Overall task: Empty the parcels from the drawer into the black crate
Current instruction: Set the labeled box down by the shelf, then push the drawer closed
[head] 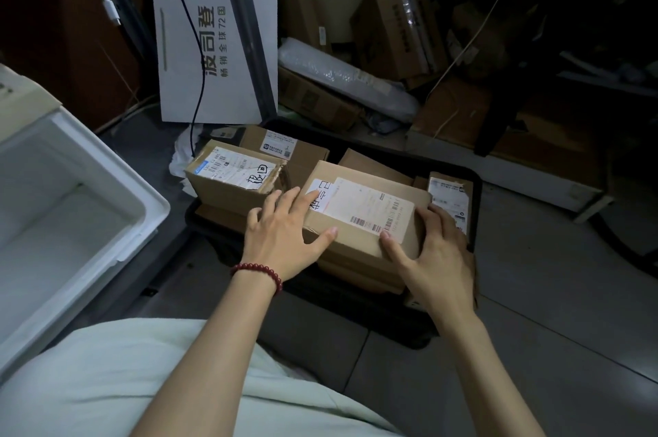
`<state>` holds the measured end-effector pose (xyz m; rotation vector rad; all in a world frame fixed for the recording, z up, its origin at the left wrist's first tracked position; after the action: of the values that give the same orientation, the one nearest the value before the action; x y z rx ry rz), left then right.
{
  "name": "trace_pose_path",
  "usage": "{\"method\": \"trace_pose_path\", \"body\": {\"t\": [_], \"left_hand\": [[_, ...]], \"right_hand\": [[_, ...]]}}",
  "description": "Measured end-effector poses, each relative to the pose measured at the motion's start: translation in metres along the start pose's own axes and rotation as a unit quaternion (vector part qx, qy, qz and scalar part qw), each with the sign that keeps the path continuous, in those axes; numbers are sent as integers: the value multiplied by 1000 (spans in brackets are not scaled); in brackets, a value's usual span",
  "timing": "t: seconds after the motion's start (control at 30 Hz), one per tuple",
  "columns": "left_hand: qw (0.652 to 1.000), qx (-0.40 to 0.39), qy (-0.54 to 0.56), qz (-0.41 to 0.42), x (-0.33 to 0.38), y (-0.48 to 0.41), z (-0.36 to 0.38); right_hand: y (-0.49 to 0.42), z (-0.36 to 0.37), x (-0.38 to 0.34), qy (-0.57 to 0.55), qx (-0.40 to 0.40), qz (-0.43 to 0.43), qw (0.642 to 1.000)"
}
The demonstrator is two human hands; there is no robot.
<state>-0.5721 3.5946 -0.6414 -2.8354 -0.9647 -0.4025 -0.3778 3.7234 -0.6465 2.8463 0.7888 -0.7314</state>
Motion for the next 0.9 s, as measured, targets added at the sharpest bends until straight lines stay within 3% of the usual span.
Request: {"method": "trace_pose_path", "body": {"t": [0.27, 0.63, 0.9], "left_hand": [[997, 81, -2, -6, -1, 4, -24], [981, 130, -39, -142, -65, 45, -76], [942, 173, -15, -288, -148, 124, -149]], "right_hand": [[-9, -11, -24, 87, -9, -65, 994], [-5, 8, -133, 39, -45, -213, 975], [26, 18, -264, 1, -66, -370, 927]]}}
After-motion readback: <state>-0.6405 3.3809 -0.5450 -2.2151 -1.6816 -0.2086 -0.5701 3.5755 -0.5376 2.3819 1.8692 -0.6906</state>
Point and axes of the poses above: each hand's wrist, its own y-axis away from the middle knuckle, its own z-axis out of the palm, x = y × z, the point moved 7 cm from there along -y, towards the middle knuckle, and after that the axes turned 6 degrees about y, right-handed, at the moved point
